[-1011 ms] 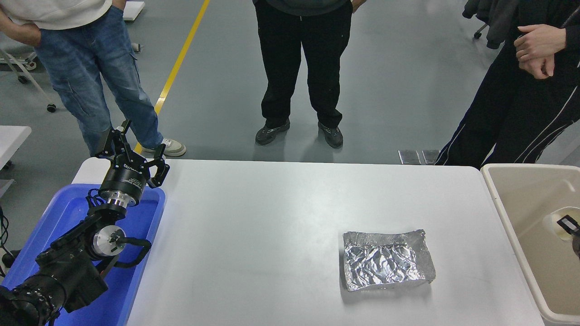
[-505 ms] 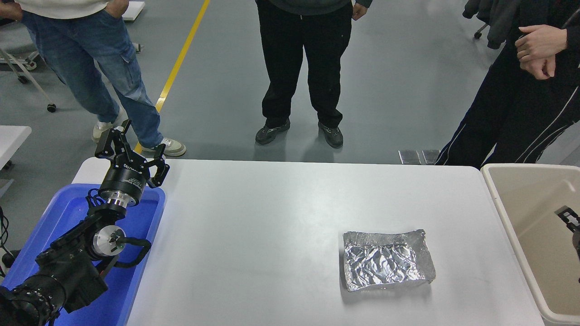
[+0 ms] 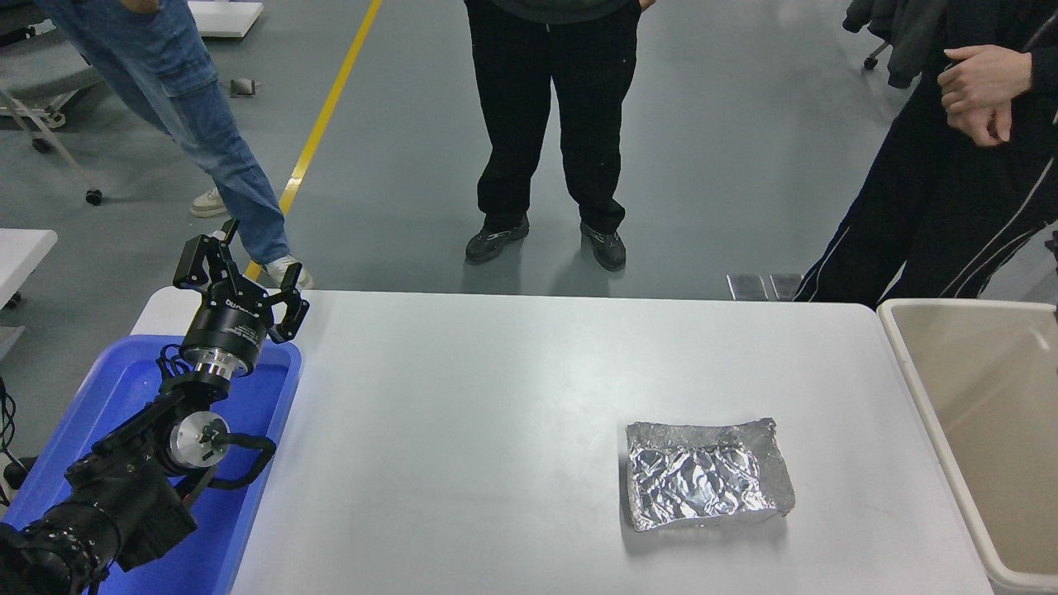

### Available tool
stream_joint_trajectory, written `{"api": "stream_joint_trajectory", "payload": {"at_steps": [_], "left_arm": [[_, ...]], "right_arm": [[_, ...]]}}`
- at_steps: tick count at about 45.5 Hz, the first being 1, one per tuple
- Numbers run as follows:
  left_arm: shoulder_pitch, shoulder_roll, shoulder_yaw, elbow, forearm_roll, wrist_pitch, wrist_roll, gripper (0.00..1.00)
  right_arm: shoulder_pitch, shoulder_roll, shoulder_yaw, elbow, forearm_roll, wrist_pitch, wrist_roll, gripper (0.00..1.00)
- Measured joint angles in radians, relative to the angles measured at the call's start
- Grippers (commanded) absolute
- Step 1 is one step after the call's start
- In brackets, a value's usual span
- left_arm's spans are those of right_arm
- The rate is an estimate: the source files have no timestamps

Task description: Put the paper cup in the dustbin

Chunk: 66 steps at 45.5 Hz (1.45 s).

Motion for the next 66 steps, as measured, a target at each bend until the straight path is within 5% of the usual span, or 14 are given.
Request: {"api": "stream_joint_trajectory", "payload": {"at_steps": [21,39,66], "left_arm": [[0.0,0.0,0.0,0.0,0.0,0.0,0.0,1.0],[0.0,0.0,0.0,0.0,0.0,0.0,0.0,1.0],[0.0,0.0,0.0,0.0,0.0,0.0,0.0,1.0]], "right_arm": [[-0.012,-0.053,0.401,0.28,0.022,0.005,0.007,1.0],[-0.236,0.109,0.854,0.426,0.051,0.027,0.011,1.0],[-0.424,0.24,0.986,0.463,0.045,0.101,0.15,1.0]]}}
